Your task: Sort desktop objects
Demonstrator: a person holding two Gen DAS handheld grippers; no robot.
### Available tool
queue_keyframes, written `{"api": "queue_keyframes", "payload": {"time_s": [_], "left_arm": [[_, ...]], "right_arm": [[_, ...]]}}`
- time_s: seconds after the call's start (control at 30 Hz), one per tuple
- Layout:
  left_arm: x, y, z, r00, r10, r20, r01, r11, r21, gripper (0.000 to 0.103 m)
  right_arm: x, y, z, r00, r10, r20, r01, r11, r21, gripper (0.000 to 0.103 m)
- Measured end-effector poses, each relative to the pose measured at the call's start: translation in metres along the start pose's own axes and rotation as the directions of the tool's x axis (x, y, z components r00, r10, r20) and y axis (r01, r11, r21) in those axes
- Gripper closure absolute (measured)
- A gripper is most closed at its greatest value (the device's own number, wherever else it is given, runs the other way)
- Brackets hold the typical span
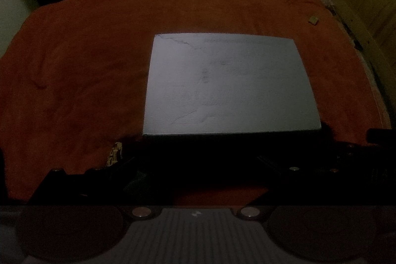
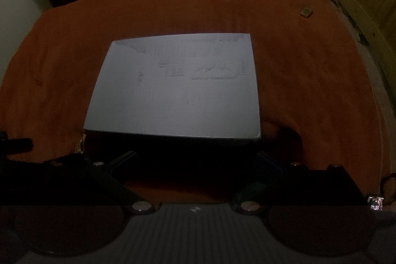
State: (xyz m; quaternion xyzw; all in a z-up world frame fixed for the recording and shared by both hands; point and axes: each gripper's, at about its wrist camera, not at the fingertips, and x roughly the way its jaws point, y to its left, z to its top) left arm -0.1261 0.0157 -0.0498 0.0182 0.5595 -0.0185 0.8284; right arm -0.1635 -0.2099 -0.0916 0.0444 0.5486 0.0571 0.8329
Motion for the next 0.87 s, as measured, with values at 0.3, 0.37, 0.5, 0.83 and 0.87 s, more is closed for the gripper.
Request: {"api": "queue_keyframes", "payload": {"time_s": [0.3,0.37,0.5,0.83,0.87], "left_arm": [[-0.002,-0.002,0.004,1.0,0.004,-0.004,-0.004,1.0,-0.009,0.001],[-0.001,-0.002,0.003,1.0,0.004,-0.004,-0.004,1.0,-0.007,0.001],[-0.001,-0.003,0.004,1.0,0.007,-0.008,-0.007,1.0,-0.004,0.0],[0.0,-0.006,0.005,1.0,0.015,-0.014,-0.015,1.0,0.003,0.001],[0.001,-0.006,0.005,1.0,0.016,-0.014,-0.016,1.0,0.004,0.001]], "right_arm": [[0.0,0.003,0.003,1.0,0.0,-0.013,0.0,1.0,-0.012,0.0],[0.001,0.001,0.003,1.0,-0.001,-0.021,0.001,1.0,-0.005,0.0],[0.002,0.0,0.005,0.999,0.0,-0.036,0.0,1.0,0.002,0.0],[0.004,0.001,0.008,0.999,0.001,-0.045,-0.001,1.0,-0.002,0.0],[0.004,0.001,0.009,0.999,0.001,-0.046,-0.001,1.0,-0.003,0.0]]}}
